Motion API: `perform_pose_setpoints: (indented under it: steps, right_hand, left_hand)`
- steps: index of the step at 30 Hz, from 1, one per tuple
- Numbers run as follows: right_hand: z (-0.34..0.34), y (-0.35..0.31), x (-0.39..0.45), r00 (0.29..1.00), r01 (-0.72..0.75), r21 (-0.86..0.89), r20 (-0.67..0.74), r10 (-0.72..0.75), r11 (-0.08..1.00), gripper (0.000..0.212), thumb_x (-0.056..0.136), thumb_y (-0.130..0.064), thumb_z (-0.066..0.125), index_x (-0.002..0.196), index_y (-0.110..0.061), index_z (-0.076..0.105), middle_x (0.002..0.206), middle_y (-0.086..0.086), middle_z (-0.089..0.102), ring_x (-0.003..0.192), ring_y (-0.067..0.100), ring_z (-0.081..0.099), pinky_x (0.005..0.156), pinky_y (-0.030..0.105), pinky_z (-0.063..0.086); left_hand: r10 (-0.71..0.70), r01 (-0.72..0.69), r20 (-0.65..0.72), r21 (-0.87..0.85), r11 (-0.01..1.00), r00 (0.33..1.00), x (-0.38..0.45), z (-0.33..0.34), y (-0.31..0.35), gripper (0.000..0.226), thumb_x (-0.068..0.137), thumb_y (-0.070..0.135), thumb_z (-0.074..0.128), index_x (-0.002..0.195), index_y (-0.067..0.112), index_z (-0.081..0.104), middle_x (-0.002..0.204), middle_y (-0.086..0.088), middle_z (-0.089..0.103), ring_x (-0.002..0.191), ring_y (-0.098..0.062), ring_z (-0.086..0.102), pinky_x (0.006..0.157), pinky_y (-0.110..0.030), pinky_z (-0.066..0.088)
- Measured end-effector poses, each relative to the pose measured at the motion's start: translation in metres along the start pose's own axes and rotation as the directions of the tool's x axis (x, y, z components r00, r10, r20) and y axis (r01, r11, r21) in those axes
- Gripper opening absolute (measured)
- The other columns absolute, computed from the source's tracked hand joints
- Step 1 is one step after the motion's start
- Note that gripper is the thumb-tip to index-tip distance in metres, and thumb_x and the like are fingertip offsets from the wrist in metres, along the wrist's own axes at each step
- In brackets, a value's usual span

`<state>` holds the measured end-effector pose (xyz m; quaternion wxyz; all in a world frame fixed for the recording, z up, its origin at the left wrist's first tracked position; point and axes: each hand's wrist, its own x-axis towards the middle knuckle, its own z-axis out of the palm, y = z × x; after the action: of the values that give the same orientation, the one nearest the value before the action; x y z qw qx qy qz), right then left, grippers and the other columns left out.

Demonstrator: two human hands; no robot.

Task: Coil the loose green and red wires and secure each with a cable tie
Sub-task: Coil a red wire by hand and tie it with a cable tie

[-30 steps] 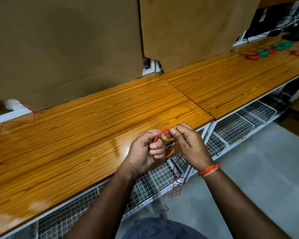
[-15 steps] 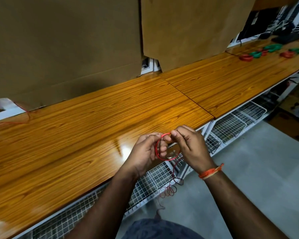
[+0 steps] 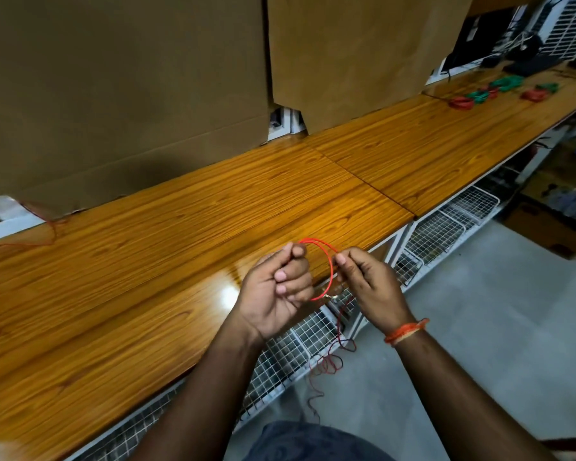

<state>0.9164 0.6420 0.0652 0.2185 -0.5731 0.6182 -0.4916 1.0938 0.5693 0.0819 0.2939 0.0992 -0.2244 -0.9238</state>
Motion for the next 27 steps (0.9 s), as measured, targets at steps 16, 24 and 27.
perform_pose_setpoints:
  steps: [16,24,27]
  right_hand:
    - [-0.011,0.006,-0.051,0.967,0.114,-0.287,0.252,-0.039,0.951,0.006,0.094,-0.017,0.073,0.093,-0.023,0.073,0.090,-0.018,0.061,0.086,0.005,0.062,0.069,0.018,0.047]
    - [-0.055,-0.036,-0.006,0.924,0.344,-0.070,0.203,-0.324,0.936,0.011,0.094,-0.011,0.072,0.104,-0.011,0.077,0.094,-0.002,0.062,0.091,0.008,0.060,0.076,0.019,0.048]
    - [-0.077,-0.034,0.009,0.947,0.304,-0.026,0.117,-0.299,0.952,0.012,0.094,-0.008,0.072,0.103,-0.012,0.078,0.094,0.001,0.065,0.092,0.011,0.064,0.079,0.025,0.053]
  left_hand:
    - [0.357,-0.325,-0.297,0.152,0.933,0.886,-0.005,-0.014,0.024,0.024,0.110,0.024,0.038,0.099,0.012,0.057,0.060,0.007,0.050,0.047,-0.003,0.046,0.047,-0.015,0.040]
    - [0.365,-0.211,-0.182,0.555,0.805,0.913,0.028,0.019,-0.033,0.026,0.110,0.024,0.038,0.106,0.009,0.060,0.072,-0.007,0.064,0.057,-0.015,0.063,0.058,-0.028,0.054]
    - [0.343,-0.193,-0.129,0.624,0.757,0.930,0.042,0.038,-0.057,0.028,0.109,0.021,0.039,0.095,0.004,0.057,0.061,-0.006,0.057,0.044,-0.013,0.053,0.047,-0.021,0.046]
